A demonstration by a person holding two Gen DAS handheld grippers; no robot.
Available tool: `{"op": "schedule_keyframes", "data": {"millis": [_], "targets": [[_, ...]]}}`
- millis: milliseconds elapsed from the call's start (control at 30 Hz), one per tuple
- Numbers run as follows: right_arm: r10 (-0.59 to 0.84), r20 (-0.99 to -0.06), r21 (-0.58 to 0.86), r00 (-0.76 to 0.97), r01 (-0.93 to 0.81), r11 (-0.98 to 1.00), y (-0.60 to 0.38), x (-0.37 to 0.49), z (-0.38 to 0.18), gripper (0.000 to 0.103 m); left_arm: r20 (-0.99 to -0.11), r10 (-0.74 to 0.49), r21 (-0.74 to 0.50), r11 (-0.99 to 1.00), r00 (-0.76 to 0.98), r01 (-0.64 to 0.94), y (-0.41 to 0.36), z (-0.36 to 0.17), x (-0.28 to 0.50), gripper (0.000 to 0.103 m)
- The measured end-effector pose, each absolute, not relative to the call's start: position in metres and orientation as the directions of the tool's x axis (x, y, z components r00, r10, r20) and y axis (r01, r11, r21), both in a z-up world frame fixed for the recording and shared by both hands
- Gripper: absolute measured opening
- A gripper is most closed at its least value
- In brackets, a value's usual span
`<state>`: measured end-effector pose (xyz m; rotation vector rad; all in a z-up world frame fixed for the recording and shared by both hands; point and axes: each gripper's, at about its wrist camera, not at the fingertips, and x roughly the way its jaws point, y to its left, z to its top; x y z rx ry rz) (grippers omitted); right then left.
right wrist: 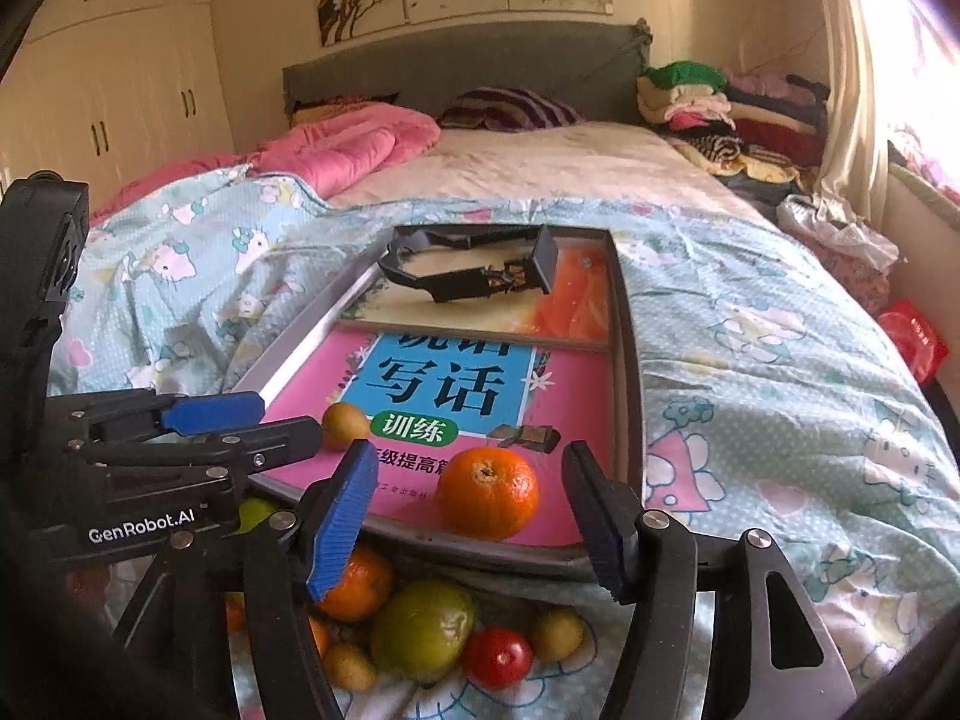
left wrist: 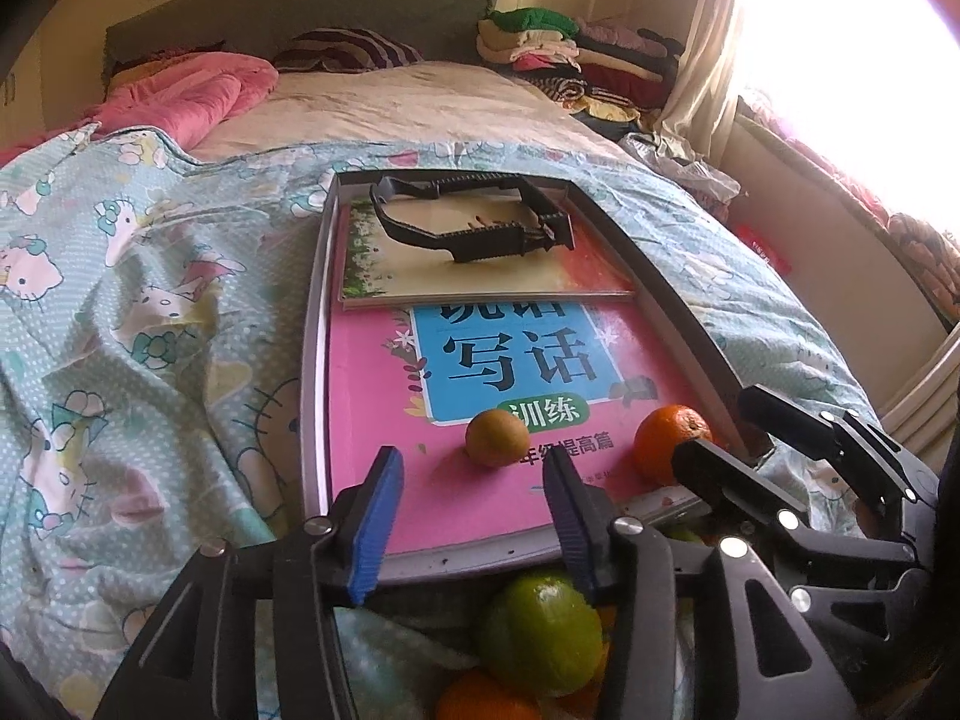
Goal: Organize fruits
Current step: 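Withdraw both open tools from the tray back toward the fruit pile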
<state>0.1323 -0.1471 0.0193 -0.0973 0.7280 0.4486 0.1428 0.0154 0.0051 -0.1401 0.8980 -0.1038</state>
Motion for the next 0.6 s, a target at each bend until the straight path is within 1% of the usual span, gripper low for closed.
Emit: {"op": "schedule_keyframes", "data": {"millis": [133,200,333,400,600], "targets": [[0.363,-0.646,0.066,0.671,-0.425,0.903,-0.151,0.124,0.026,0.067,-0.761,-0.133,-0.150,0.988,0.635,0.027,0.014,0.013,0.135,0.055],[0.363,-0.641,0.066,0.676,-0.423,0.904,-0.152,0.120,0.028,0.067,-0.754,-0.122,-0.140,0.990,0.646,0.023,0.015,0.018,0.131,0.060],[0.367,-0.631,0.068,0.684,-0.423,0.904,-0.155,0.112,0.032,0.068,-0.742,-0.099,-0.119,0.993,0.663,0.015,0.015,0.026,0.123,0.062],[0.368,-0.629,0.068,0.685,-0.423,0.904,-0.157,0.109,0.033,0.069,-0.738,-0.094,-0.117,0.993,0.668,0.011,0.015,0.029,0.119,0.065],[0.375,-0.625,0.074,0.685,-0.427,0.901,-0.160,0.100,0.036,0.069,-0.732,-0.085,-0.109,0.994,0.676,0.007,0.014,0.035,0.110,0.065]]}}
